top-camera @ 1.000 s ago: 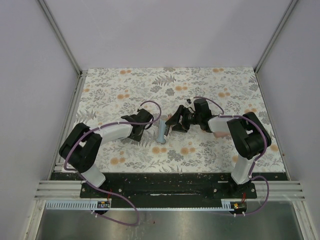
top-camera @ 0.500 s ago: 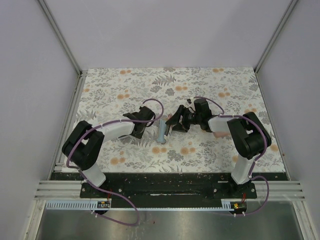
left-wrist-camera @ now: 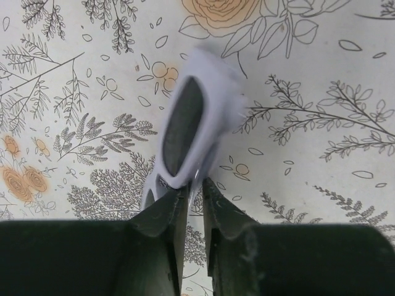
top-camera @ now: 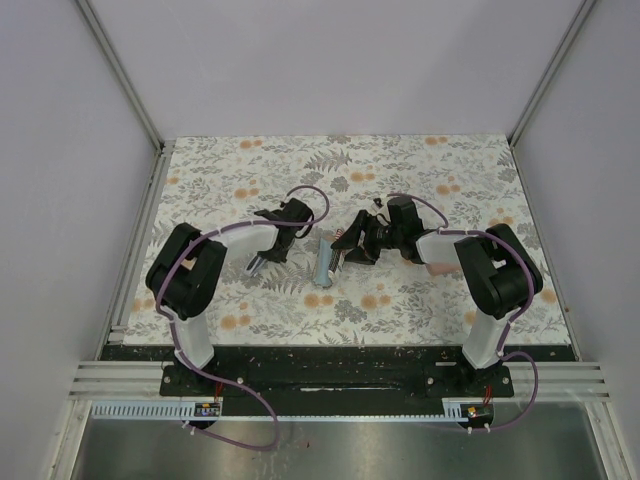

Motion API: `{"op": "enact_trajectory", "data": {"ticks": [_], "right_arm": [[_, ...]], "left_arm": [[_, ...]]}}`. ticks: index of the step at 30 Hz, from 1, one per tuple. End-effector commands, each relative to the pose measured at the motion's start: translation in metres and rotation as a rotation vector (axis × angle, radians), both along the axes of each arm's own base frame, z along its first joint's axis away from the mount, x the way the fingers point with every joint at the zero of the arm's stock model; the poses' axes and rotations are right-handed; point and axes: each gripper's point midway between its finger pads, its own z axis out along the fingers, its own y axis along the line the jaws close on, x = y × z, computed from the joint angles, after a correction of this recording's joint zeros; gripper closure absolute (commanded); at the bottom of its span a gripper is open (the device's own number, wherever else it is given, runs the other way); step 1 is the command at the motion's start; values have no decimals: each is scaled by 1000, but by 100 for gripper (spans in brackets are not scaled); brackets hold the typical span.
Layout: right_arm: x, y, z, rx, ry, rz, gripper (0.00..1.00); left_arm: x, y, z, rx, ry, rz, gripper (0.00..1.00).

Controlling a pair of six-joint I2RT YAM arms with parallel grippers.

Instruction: Organize the sunglasses

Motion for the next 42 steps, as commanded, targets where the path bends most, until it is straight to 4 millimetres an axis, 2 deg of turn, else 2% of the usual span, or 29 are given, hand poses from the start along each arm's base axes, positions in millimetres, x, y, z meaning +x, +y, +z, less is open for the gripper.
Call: {"op": "enact_trajectory", "data": {"ticks": [1,3,6,15,19,28,36,42], "right_arm": [[7,2,31,45,-87,12,35],[7,1,31,43,-88,8,35],[7,0,33,39,-95,5,35],[6,-1,33,36,-94,3,36],[6,-3,32,34,-91,3,36],[-1,-11,25,41,-113,46,37],[-10,-15,16,34,-135,83,37],[-13,-14,16,75,-140,67,37]], "left_arm": [[0,-2,-10,-7,57,16,87],[2,-3,-5,-6,52,22,100],[4,-12,9,-72,25,27,100],[-10,-70,73,-485,-26,-75,100],[-21,-101,91,-711,4,-123,100],[-29,-139,108,-1028,69,-165,100],[-24,-160,119,-1270,51,-132,100],[-19,-169,109,-1396,42,-55,100]]}}
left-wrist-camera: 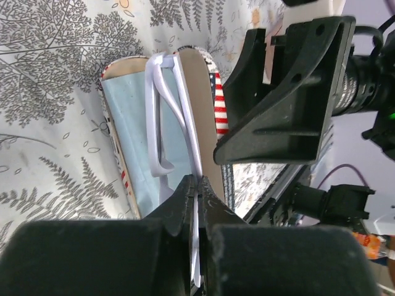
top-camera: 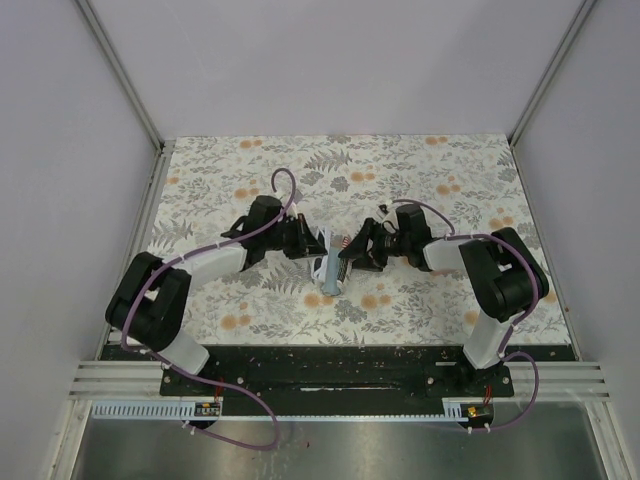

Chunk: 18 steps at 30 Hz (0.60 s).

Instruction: Organize the sunglasses

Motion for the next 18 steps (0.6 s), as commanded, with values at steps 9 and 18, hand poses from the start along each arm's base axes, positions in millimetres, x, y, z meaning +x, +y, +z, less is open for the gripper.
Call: {"op": "enact_trajectory", "data": {"ticks": [9,18], "right_arm": [[1,5,24,126,-90,8,38],[2,5,23,119,-88,6,38]], "left_arm": [[19,-24,-8,-251,14,75,100],[15,-33,-18,-305,60,49,100]]}}
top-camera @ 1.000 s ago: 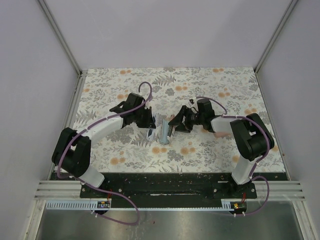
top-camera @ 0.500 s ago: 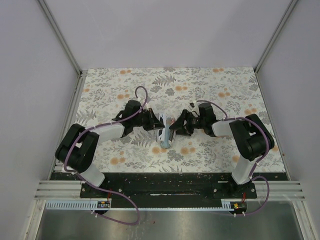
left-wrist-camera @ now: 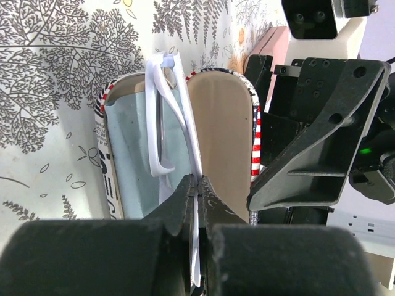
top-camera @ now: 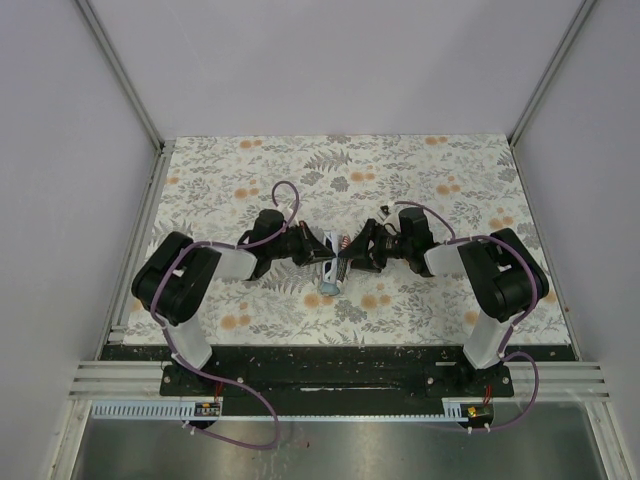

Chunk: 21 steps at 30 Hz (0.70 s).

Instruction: Organize the sunglasses

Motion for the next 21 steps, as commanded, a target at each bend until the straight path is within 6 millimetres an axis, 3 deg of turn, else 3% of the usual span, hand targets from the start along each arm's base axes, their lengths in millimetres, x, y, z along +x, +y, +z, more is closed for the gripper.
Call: {"op": "enact_trajectory", "data": {"ticks": [1,10,15,21], "right_arm": [[5,3,16,45,-63,18,39],[7,3,7,20,-53,22,40],[8,0,3,-11,-51,17,40],[8,-1,2,-32,-53,16,40]], "left_arm": [[2,-9,14,-80,-49,-31,100],[-16,-17,-7,-93,25,-98,100],[-22,-11,-27,-7,58,-113,99],[-21,0,-37,131,66,-121,98]]}}
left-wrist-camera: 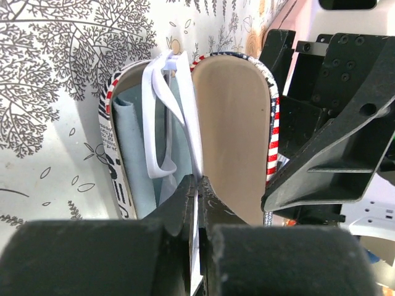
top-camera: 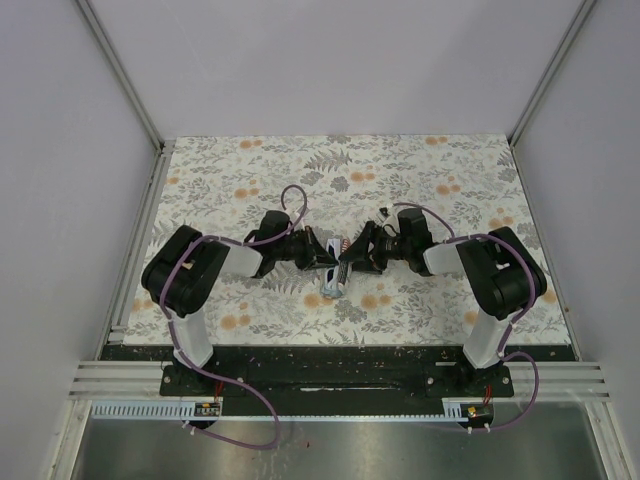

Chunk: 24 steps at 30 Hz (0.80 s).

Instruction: Organize the sunglasses

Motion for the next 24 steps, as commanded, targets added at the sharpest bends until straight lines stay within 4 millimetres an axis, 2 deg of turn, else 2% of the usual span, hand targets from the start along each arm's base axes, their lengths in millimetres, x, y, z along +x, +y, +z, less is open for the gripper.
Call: {"op": "enact_trajectory", "data": {"ticks": [1,3,6,13,20,24], "right_arm": [[11,1,12,-1,-59,3,40],[11,1,12,-5,-64,1,40],[11,0,11,-10,-60,0,40],[15,-5,2,-80,-48,-9,42],[19,-10,-7,-152,-19,-22,43],[21,-17,-14,-227,16,-36,43]], "left_arm": [[-8,11,-16,143,14,-39,97],[-8,14,-15,177,4,-39,92],[-7,21,-16,226,-12,-25,76],[-5,28,1,276,-63,-34,62],[-6,32,34,268,-131,-28,57],[-8,45,40,301,-144,4,57]]}}
